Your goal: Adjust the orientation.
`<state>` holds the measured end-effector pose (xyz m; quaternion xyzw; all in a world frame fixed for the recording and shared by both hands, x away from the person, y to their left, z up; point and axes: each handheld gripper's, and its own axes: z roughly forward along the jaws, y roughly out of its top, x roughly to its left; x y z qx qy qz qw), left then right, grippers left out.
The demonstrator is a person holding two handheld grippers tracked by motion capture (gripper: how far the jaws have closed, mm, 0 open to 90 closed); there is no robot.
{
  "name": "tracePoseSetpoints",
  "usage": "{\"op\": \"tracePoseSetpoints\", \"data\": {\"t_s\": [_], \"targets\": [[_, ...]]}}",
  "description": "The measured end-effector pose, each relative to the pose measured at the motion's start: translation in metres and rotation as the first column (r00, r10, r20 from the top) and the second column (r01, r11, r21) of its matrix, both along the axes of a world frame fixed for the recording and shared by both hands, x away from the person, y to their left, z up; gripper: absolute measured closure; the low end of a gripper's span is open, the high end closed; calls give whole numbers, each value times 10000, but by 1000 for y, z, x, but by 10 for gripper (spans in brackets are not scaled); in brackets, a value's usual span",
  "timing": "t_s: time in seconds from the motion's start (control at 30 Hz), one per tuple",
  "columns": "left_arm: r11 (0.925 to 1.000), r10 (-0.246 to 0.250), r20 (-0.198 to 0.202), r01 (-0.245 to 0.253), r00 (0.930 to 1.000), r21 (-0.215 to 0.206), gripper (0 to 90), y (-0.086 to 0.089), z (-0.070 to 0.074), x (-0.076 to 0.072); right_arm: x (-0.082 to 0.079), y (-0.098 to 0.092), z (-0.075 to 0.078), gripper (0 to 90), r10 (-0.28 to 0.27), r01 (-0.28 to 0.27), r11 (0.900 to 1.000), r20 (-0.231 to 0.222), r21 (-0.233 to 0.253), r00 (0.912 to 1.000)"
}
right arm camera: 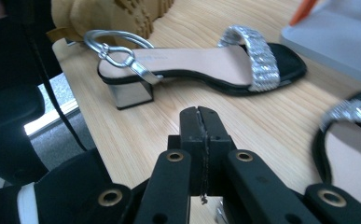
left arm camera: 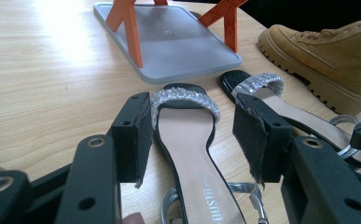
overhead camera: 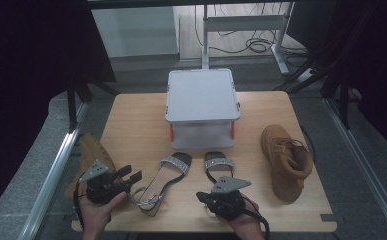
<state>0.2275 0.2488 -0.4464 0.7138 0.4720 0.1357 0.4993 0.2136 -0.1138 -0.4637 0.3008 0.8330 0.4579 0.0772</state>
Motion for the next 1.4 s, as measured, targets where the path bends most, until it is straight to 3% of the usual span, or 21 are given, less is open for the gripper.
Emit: {"op": "tracePoseSetpoints", "data": {"t_s": [0.37, 0.97, 1.13, 1.3, 1.4], "targets": [[9999, -134, -35, 134, 9999, 25, 474, -3, -2, 1, -8, -25, -7, 893, -602, 602, 9982, -142, 28, 9981], [9994, -330, -140, 331, 9994, 106, 473, -13, -7, 3, -18, -37, -16, 894, -866, 871, 9961, -318, 140, 9957], [9991, -382, -206, 385, 9991, 152, 472, -14, -8, 3, -22, -33, -23, 894, -688, 685, 9976, -438, -94, 9967], [9988, -443, -345, 450, 9984, 190, 468, -16, -10, 5, -19, -28, -37, 894, -782, 741, 9953, -665, -622, 9947], [9987, -463, -367, 470, 9983, 199, 466, -16, -10, 5, -18, -28, -39, 894, -803, 760, 9950, -667, -644, 9945]]}}
